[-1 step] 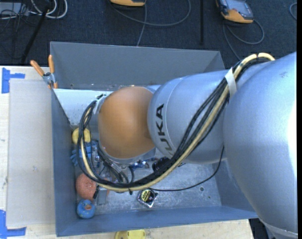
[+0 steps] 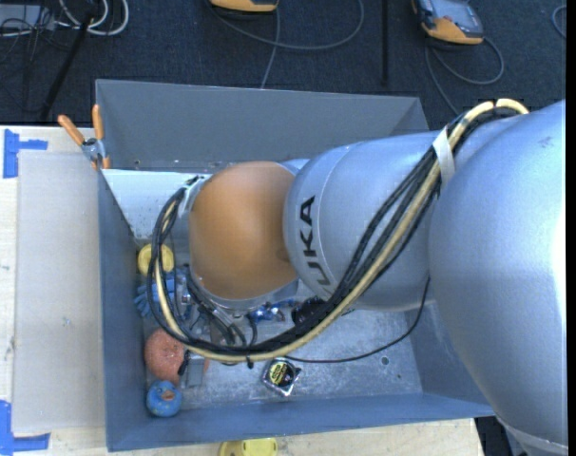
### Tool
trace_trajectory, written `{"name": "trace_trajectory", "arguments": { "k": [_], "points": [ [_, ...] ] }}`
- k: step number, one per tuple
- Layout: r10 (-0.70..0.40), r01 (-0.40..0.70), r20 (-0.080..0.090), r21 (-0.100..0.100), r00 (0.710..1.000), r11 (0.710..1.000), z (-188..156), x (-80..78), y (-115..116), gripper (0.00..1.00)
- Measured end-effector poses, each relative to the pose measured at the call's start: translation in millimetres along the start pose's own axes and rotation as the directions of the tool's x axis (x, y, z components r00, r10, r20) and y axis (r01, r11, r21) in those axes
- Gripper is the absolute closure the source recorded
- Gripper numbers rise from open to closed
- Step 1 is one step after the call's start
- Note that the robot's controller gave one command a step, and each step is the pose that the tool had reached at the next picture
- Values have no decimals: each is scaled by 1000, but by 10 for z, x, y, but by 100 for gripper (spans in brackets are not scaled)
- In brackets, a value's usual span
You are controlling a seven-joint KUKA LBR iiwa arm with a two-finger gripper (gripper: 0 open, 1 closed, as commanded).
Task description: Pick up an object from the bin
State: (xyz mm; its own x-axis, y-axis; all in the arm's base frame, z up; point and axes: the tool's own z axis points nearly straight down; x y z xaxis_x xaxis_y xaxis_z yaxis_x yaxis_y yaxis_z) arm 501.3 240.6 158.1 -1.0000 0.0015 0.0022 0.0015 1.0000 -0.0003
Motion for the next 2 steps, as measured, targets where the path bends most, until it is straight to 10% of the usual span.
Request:
{"name": "trace_trajectory", "arguments": {
  "k": [2],
  "points": [
    [79, -79, -1, 0, 997, 997, 814, -137, -163, 0]
  ]
}}
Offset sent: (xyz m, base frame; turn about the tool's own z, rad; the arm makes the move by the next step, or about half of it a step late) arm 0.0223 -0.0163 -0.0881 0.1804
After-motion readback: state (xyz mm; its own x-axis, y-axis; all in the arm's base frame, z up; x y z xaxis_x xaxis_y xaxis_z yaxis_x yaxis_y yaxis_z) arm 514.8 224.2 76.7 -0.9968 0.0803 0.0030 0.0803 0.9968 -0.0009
